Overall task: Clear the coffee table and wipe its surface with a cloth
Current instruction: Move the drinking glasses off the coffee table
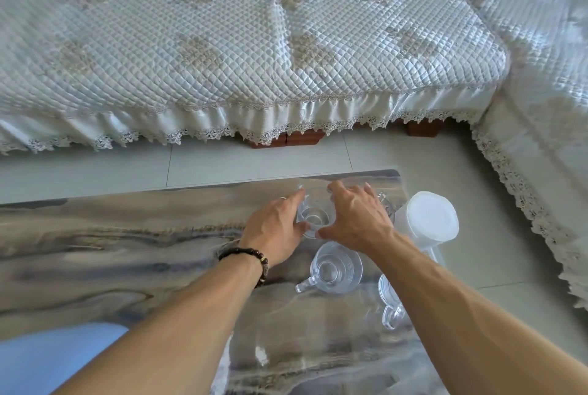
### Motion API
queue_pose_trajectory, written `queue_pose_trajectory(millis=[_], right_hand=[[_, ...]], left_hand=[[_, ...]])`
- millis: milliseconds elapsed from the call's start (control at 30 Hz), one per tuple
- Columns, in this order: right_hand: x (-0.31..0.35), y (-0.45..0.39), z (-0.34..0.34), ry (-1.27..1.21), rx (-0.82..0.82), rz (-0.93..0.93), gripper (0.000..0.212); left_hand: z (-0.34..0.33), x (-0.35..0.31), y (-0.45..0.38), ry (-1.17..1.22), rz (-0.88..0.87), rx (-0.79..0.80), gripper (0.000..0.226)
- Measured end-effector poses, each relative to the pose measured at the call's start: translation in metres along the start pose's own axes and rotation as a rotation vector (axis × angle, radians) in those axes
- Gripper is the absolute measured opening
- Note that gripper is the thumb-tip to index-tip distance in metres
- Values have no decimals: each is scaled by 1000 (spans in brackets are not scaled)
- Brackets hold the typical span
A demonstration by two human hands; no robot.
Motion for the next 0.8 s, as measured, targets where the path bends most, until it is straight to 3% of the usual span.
queue_pose_trajectory(millis=[267,467,567,700,800], right_hand=[[4,4,-5,23,4,-1,83],[19,17,9,15,-11,6,88],[39,24,23,21,-53,36,83],[83,34,48,42,-118,102,70],[136,45,73,46,-170,195,66]], left_hand=[[-5,6,1,-65,-30,51,60],[-2,6,13,-7,-29,193,62],[29,10,29,-110,-39,110,62],[83,15,59,-425,-69,-3,61],[134,25,90,-498,-40,-95,60]])
Point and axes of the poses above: each hand's wrist, its own y-axis away from the middle knuckle, its own z-axis out of the back of the hand, x = y × z, the point moved 7 cm from there along -y, towards the middle knuckle, and after that the axes turned 2 degrees about y, right-handed, at the moved point
